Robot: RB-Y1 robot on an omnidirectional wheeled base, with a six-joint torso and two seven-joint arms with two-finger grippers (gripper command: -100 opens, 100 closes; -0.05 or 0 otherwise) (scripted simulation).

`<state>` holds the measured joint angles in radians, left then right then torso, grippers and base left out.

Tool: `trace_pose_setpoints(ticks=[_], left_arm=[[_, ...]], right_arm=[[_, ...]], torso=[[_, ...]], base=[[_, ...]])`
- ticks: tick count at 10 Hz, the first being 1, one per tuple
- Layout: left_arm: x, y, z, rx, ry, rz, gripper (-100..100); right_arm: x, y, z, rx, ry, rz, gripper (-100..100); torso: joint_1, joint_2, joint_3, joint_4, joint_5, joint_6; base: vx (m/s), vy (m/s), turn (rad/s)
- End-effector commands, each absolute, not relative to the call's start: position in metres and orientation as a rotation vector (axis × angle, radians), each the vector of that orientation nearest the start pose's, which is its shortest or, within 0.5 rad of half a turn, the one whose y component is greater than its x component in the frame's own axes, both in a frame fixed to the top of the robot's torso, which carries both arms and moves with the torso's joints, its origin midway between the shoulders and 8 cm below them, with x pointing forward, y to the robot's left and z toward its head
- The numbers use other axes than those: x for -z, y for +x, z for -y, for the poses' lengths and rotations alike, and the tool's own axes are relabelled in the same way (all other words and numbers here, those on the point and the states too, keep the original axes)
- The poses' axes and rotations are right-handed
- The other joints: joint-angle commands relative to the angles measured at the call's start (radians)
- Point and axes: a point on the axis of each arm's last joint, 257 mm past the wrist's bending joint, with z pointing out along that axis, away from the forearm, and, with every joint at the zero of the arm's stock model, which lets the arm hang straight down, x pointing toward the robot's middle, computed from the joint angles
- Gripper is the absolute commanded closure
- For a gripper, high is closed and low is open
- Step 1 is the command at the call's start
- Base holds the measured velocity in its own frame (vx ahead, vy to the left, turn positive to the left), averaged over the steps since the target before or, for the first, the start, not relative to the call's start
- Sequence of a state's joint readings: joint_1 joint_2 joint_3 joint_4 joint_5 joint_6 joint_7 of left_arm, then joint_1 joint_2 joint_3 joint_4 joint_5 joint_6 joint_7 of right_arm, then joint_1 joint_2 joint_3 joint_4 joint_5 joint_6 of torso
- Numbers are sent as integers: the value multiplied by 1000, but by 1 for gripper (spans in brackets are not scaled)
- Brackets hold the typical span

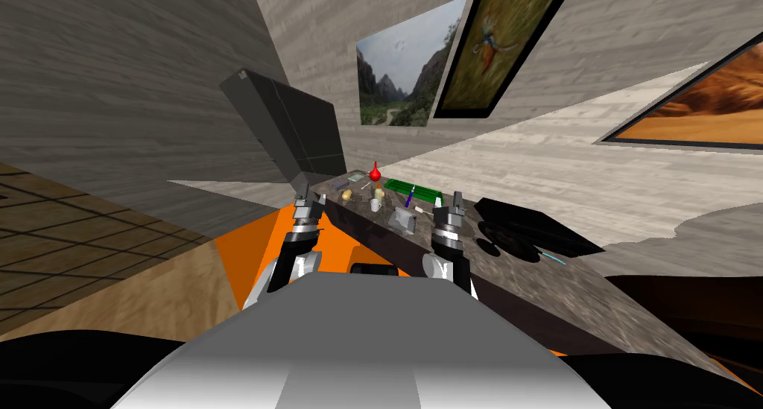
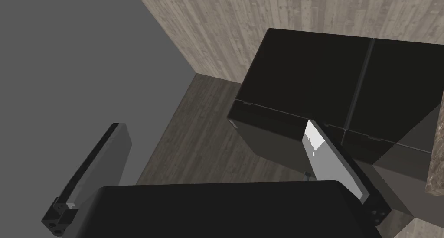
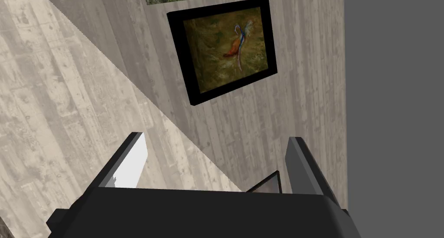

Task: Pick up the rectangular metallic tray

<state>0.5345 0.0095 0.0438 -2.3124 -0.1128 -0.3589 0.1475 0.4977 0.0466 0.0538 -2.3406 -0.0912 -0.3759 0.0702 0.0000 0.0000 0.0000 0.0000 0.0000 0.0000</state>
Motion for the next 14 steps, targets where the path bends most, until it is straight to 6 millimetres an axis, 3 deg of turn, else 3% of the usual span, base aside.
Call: trace_pose_setpoints(ticks=[1,8,10,13,14], left_arm=[[1,356,-291,1266,-758,-731,0],[1,356,-291,1266,-758,-730,0],[1,356,-291,1266,-758,-731,0],[1,356,-291,1267,-758,-730,0],[1,356,-291,1266,-758,-730,0]], right_arm=[[-22,357,269,-1340,748,-640,-100],[15,372,245,-1322,670,-846,-100],[43,380,235,-1303,648,-949,-100],[61,382,229,-1286,613,-1030,-100],[78,385,226,-1270,596,-1091,-100]], torso=[[0,0,0,0,0,0],[2,6,3,1,0,0],[2,5,3,1,0,0],[3,8,5,2,1,0],[2,7,4,2,1,0]], base=[[-18,10,-8],[-67,28,-14],[-87,51,-33],[-108,46,-18],[-102,36,-22]])
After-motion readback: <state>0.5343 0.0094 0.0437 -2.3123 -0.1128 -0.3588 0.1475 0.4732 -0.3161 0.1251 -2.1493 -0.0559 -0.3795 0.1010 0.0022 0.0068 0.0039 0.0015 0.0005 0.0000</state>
